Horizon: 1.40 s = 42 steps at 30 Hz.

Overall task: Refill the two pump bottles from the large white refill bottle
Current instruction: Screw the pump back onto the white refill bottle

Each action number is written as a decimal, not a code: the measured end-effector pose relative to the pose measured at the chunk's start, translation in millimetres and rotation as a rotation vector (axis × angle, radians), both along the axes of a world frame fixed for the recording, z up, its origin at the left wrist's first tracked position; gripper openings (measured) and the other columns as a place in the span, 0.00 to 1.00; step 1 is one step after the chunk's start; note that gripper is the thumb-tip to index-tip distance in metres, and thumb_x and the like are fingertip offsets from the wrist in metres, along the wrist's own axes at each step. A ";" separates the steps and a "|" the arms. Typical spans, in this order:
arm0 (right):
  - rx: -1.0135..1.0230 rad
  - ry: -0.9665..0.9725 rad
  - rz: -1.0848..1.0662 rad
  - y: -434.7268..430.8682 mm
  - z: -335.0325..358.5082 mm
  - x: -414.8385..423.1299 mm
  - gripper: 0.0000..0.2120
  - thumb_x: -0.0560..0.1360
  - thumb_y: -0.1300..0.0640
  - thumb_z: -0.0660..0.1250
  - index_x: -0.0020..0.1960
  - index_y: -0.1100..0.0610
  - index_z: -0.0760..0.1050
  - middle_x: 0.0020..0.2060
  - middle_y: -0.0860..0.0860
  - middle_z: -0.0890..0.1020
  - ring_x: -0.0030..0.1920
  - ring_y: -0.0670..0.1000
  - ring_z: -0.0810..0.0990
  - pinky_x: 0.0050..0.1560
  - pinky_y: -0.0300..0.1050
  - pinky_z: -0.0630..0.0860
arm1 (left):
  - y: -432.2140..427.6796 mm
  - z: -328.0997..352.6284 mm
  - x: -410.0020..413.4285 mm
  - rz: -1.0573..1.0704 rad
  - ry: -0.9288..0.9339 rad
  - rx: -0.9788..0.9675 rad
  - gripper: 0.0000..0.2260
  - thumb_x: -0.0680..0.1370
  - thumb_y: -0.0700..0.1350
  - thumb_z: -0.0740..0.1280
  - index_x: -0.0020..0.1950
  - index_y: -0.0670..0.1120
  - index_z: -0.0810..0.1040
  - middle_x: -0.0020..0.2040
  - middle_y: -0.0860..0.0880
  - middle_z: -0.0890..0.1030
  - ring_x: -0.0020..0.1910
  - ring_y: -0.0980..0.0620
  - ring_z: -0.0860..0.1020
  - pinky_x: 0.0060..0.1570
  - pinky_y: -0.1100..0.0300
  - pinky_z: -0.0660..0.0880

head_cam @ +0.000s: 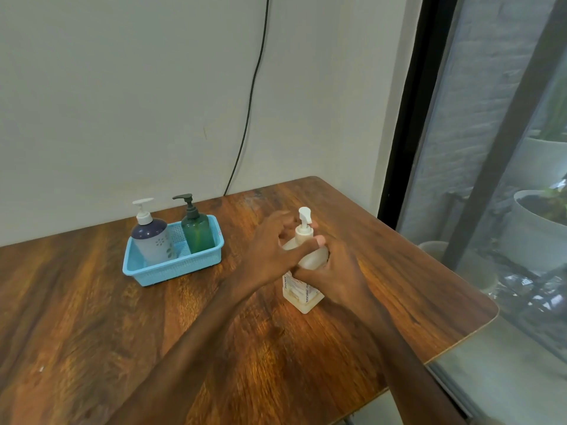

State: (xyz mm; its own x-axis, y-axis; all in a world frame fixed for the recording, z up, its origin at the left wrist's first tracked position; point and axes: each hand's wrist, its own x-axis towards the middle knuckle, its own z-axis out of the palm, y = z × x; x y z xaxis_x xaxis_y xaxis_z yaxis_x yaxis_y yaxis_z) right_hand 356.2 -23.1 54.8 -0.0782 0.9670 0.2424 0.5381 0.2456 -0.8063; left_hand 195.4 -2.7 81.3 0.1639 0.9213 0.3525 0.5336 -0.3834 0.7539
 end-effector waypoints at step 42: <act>0.037 0.035 0.048 2.3 -4.0 2.4 0.25 0.67 0.49 0.81 0.60 0.46 0.76 0.48 0.39 0.84 0.46 0.37 0.84 0.45 0.41 0.83 | -7.3 13.6 -8.1 -0.012 -0.023 -0.020 0.22 0.68 0.50 0.78 0.63 0.53 0.86 0.58 0.58 0.87 0.58 0.61 0.84 0.63 0.51 0.82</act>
